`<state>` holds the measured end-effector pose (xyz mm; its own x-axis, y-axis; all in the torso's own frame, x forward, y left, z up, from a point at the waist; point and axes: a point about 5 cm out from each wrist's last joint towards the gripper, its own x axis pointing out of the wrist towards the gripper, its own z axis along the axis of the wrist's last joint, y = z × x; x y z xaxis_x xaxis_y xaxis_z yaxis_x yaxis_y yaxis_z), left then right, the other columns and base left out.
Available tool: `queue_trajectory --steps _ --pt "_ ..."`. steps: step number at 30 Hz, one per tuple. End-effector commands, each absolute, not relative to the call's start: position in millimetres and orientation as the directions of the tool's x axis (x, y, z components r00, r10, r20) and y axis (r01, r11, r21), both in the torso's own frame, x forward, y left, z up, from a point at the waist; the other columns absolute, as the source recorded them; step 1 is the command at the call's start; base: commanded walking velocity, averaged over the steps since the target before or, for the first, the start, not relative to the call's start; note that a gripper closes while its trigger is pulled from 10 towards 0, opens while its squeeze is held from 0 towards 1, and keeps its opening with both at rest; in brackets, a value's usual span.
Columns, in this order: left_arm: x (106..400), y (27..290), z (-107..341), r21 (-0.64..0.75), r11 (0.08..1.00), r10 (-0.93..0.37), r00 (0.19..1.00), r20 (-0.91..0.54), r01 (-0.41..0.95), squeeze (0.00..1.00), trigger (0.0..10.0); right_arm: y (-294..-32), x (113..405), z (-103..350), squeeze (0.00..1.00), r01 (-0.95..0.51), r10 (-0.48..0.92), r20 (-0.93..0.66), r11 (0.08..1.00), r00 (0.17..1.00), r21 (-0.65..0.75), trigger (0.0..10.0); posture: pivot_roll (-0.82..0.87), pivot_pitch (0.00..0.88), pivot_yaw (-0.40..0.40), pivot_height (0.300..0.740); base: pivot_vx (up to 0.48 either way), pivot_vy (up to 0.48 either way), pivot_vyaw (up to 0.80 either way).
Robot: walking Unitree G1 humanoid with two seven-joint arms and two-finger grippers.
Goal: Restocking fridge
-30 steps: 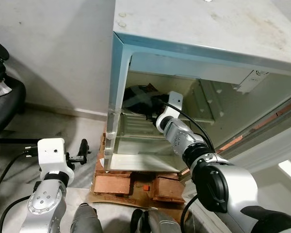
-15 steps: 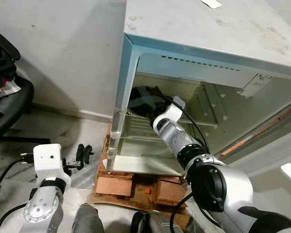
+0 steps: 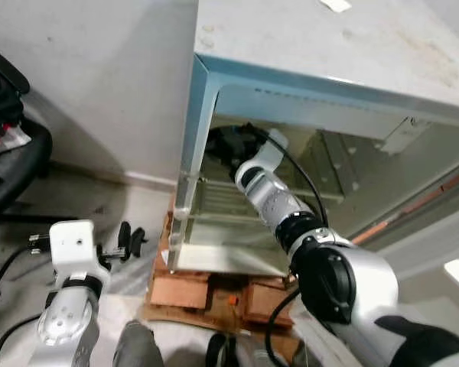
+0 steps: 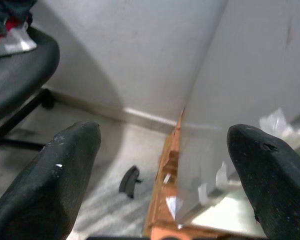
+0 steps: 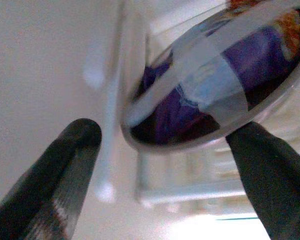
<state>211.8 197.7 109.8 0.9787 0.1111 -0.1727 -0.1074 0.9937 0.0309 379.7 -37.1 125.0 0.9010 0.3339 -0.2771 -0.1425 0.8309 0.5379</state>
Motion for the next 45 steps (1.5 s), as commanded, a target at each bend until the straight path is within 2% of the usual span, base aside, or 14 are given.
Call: queue_trajectory --steps 1,2,8,15,16,18,21,24,25,29,35,36,39,45 --pt "212.3 195.3 104.9 0.031 0.995 0.102 0.977 -0.186 -0.098 0.0 10.0 -39.2 369.1 102.4 0.0 -0.164 0.342 -0.356 0.88 0.869 0.446 10.0 0.27 0.116 -0.196 0.74 0.0 0.0 0.0" --pt "214.7 195.5 105.1 0.032 0.995 0.1 0.978 -0.182 -0.096 0.0 10.0 -48.9 367.7 95.2 0.0 -0.168 0.325 -0.389 0.908 0.862 0.384 10.0 0.27 0.109 -0.193 0.74 0.0 0.0 0.0" --pt "229.5 195.3 106.7 0.035 0.997 0.079 0.984 -0.161 -0.074 0.0 10.0 -83.2 366.4 81.5 0.0 -0.162 0.302 -0.456 0.933 0.837 0.322 10.0 0.24 0.062 -0.17 0.74 0.0 0.0 0.0" --pt "251.6 196.0 111.3 0.049 0.998 0.047 0.991 -0.126 -0.041 0.0 10.0 -95.6 370.0 86.8 0.0 -0.235 0.348 -0.44 0.927 0.828 0.292 10.0 0.22 0.007 -0.137 0.74 0.0 0.0 0.0" --pt "253.7 196.1 113.8 0.052 0.998 0.045 0.992 -0.116 -0.039 0.0 10.0 -95.9 370.4 89.0 1.0 -0.274 0.382 -0.417 0.915 0.824 0.297 10.0 0.22 0.0 -0.129 0.74 0.0 0.0 0.0" --pt "255.2 196.4 115.3 0.054 0.998 0.043 0.993 -0.109 -0.038 0.0 10.0 -96.0 370.6 90.5 1.0 -0.302 0.408 -0.403 0.904 0.819 0.302 10.0 0.22 0.0 -0.129 0.74 0.0 0.0 0.0" --pt "260.6 198.6 118.4 0.067 0.997 0.03 0.995 -0.093 -0.024 0.0 10.0 -97.1 366.3 95.4 1.0 -0.474 0.544 -0.289 0.835 0.788 0.28 10.0 0.2 0.0 -0.097 0.74 0.0 0.0 0.0" --pt "261.8 198.0 119.3 0.07 0.997 0.022 0.996 -0.087 -0.016 0.0 10.0 -100.4 360.1 94.0 1.0 -0.538 0.59 -0.25 0.805 0.767 0.249 10.0 0.19 0.0 -0.085 0.74 0.0 0.0 0.0" --pt "264.8 194.2 121.1 0.069 0.998 -0.001 0.997 -0.079 0.006 0.0 10.0 -105.0 349.5 91.5 0.0 -0.589 0.62 -0.213 0.785 0.756 0.192 10.0 0.17 0.0 -0.074 0.74 0.0 0.0 0.0" --pt "266.2 185.9 122.6 0.079 0.996 -0.03 0.997 -0.068 0.035 0.0 10.0 -113.7 329.6 91.9 0.0 -0.617 0.622 -0.134 0.783 0.772 0.079 10.0 0.15 0.0 -0.063 0.74 0.0 0.0 0.0" --pt "258.9 179.9 112.8 0.064 0.997 -0.038 0.995 -0.093 0.044 0.0 10.0 -133.5 302.4 98.6 0.0 -0.477 0.477 -0.029 0.877 0.879 -0.055 10.0 0.14 0.0 -0.069 0.74 0.0 0.0 0.0" --pt "258.4 180.2 112.5 0.062 0.997 -0.034 0.995 -0.093 0.04 0.0 10.0 -135.3 300.5 100.1 0.0 -0.461 0.46 -0.024 0.886 0.888 -0.061 10.0 0.13 0.0 -0.067 0.74 0.0 0.0 0.0" --pt "256.5 184.0 110.4 0.047 0.999 -0.008 0.995 -0.098 0.013 0.0 10.0 -152.3 297.4 109.7 0.0 -0.258 0.258 0.015 0.966 0.966 0.028 10.0 0.11 0.0 -0.052 0.74 0.0 0.0 0.0" --pt "258.2 180.2 108.7 0.056 0.998 -0.031 0.994 -0.103 0.037 0.0 10.0 -166.8 282.7 107.5 0.0 -0.17 0.171 -0.013 0.985 0.985 0.034 10.0 0.09 0.0 -0.038 0.74 -0.206 0.0 0.0"
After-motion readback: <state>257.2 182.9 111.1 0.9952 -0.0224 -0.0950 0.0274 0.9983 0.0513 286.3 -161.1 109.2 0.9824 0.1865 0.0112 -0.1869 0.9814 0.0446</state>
